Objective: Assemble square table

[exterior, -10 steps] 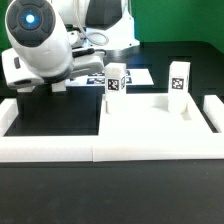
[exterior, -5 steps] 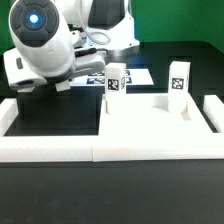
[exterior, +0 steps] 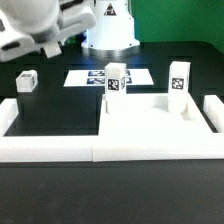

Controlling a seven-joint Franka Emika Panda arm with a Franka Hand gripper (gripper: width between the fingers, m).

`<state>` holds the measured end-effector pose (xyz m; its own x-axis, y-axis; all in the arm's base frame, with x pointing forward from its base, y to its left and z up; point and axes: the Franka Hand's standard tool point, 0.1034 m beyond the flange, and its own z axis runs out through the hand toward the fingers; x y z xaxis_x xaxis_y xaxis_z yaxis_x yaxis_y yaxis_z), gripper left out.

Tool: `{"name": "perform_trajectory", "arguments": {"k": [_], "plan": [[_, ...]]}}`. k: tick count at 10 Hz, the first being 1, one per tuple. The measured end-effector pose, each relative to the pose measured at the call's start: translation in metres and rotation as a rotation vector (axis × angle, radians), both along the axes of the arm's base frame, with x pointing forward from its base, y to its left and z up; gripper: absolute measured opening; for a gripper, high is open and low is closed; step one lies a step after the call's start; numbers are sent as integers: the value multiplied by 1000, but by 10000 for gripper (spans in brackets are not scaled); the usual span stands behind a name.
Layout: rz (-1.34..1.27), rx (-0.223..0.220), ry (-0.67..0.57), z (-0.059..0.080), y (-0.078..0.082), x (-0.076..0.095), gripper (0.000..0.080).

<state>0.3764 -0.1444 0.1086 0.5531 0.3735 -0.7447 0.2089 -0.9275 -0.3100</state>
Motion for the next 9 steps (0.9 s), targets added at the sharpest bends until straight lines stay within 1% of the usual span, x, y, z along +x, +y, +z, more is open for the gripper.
{"name": "perform_trajectory", "arguments": {"k": [1,2,3,4,5,6,7,8,9], "plan": [[-18,-7,-16,7,2,-1,278],[-8,4,-44,0,0,0,278],[-26,19,-135,-2,-2,8,278],[-38,25,-175,1,-1,9,278],[-77,46,-248,14,10,33,278],[-110,57,-335,39,28,69,278],[-135,45,-420,51,40,96,278],[-171,16,-473,62,53,117,278],[-222,-26,-544,70,68,137,278]]}}
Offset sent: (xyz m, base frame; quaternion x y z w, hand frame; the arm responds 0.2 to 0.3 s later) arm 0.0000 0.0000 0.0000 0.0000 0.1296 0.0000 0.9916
